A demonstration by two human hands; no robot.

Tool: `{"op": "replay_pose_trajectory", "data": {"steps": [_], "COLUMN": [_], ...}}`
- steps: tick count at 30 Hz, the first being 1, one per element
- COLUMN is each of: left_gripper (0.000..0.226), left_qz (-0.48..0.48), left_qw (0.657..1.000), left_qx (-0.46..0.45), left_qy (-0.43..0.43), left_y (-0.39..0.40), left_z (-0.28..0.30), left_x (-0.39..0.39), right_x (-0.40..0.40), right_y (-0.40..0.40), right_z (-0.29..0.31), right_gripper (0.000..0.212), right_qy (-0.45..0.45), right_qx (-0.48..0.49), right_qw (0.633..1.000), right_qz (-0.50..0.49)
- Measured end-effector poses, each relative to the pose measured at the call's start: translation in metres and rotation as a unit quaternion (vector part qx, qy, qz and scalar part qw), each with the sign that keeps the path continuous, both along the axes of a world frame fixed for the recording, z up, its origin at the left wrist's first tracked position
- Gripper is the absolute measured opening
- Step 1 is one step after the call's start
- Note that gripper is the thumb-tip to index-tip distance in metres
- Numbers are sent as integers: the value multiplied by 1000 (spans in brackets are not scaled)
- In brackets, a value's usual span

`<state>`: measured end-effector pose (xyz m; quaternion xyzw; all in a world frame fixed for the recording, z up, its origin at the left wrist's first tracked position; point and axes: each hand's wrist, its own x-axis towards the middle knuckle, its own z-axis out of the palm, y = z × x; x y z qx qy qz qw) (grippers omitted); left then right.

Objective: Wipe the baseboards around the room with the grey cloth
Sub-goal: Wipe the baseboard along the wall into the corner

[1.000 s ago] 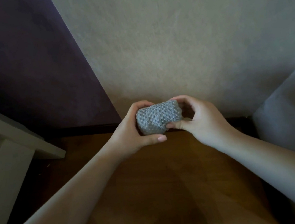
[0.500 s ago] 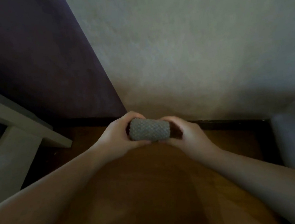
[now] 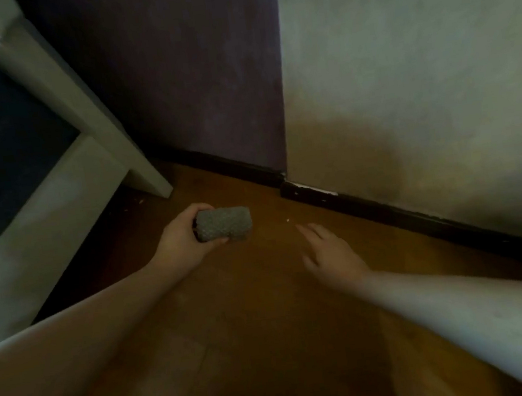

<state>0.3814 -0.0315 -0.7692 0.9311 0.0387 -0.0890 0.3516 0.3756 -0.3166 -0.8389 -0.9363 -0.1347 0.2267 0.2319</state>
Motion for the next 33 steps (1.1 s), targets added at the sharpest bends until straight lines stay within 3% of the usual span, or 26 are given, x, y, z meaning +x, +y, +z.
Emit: {"op": "replay_pose_trajectory", "data": {"steps": [3, 11, 22, 28, 33], "left_gripper": [49, 52, 56, 74, 67], "left_qz": [67, 248, 319, 318, 306], "left_qw": [997, 961, 942, 942, 948], "left_qx": [-22, -123, -95, -76, -59], "left_qy": [-9, -16, -45, -71, -69], "left_y": [9, 12, 28, 27, 34], "left_z": [-14, -75, -129, -136, -150], "left_x": [-4, -31, -22, 18, 53], "right_x": [14, 24, 50, 72, 75], "right_y": [14, 54, 95, 117, 114], "right_z": [-29, -111, -165, -177, -198], "right_gripper": [61, 61, 72, 70, 70], "right_qy": [-66, -127, -163, -168, -177], "right_qx": [-71, -110, -74, -56, -48], "right_qw": [992, 961, 969, 966, 964], "right_qz": [82, 221, 170, 187, 190]}}
